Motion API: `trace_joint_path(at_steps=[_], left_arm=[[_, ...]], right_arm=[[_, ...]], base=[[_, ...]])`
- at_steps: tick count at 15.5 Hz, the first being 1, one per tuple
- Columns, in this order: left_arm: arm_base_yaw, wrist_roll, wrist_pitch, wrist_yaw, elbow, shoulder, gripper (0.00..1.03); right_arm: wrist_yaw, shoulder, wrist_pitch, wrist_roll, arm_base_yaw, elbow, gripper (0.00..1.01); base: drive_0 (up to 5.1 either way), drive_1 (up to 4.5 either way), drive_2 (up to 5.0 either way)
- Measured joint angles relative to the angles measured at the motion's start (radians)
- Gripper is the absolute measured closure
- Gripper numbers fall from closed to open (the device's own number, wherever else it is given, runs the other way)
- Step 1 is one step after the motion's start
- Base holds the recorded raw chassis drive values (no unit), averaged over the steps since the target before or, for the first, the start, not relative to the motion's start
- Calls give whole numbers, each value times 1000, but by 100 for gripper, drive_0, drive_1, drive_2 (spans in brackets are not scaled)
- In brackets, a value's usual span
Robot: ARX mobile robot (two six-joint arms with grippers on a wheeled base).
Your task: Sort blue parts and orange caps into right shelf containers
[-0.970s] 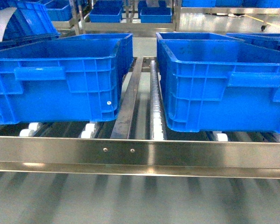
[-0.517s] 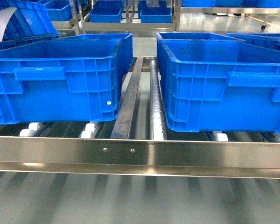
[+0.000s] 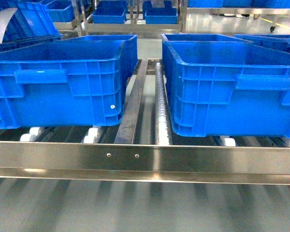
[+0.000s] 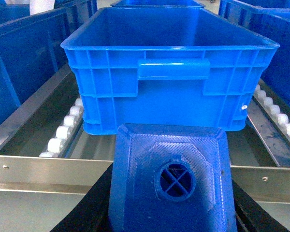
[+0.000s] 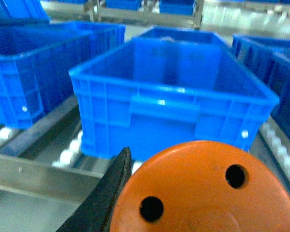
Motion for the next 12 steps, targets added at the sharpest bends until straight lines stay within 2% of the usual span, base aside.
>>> trace_joint_path(at_steps=[2,3,4,5,6,7,8,10,12], left_arm=[[0,0,0,0,0,0,59],[0,0,0,0,0,0,59],[0,0,0,0,0,0,59],[0,0,0,0,0,0,59],[0,0,0,0,0,0,59],[0,0,0,0,0,0,59],[0,0,0,0,0,0,59],[-1,4,2,-10,0,0,59],[-68,64,27,-262,14,9,59]], right_arm=[[64,203,139,1,23,186,58],[92,317,147,12,25,307,58],[125,467,116,17,31,464,54],[122,576,60,24,32,578,44],[153,688,100,25,39,658,34],[146,708,109,35,39,662,26],[130,686,150,45,42,606,17],[63,531,204,73,35,463,1],[6,350,201,92,20,307,4]], base=[[0,0,0],[0,0,0],[0,0,0],[0,0,0],[0,0,0],[0,0,0],[0,0,0],[0,0,0],[0,0,0]])
